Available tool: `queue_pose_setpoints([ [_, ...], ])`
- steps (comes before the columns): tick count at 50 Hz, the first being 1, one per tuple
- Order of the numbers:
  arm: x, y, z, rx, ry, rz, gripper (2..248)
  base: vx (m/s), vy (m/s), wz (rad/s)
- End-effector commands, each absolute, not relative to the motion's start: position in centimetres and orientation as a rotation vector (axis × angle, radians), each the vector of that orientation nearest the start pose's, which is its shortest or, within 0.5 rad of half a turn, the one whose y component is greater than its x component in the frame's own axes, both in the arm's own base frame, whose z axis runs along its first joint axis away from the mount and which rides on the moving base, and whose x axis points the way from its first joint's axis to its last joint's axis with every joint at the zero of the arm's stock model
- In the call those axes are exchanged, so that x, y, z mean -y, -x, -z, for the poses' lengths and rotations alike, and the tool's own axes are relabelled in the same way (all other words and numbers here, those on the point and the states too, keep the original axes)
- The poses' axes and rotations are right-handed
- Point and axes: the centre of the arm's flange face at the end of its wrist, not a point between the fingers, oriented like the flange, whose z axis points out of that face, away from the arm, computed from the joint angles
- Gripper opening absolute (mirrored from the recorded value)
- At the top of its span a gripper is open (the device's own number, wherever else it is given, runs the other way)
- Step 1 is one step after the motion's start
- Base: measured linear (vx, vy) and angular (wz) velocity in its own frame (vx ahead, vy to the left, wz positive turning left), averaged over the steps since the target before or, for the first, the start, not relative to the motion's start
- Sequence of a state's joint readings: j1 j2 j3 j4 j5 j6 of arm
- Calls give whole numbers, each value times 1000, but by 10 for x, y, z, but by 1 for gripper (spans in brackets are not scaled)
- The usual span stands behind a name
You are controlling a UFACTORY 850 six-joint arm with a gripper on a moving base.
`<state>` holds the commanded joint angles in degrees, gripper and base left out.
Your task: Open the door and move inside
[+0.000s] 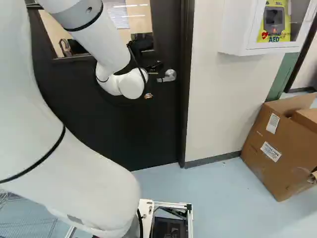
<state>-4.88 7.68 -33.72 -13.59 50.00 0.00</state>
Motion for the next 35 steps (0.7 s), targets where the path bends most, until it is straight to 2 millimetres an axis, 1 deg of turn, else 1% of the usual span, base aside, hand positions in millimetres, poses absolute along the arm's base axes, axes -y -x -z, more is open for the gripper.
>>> queue_pose_setpoints([
  [11, 24, -440, -528, 289, 2235, 2254, 247, 0, 0, 0],
  [35, 24, -450, -504, 285, 2288, 2188, 247, 0, 0, 0],
])
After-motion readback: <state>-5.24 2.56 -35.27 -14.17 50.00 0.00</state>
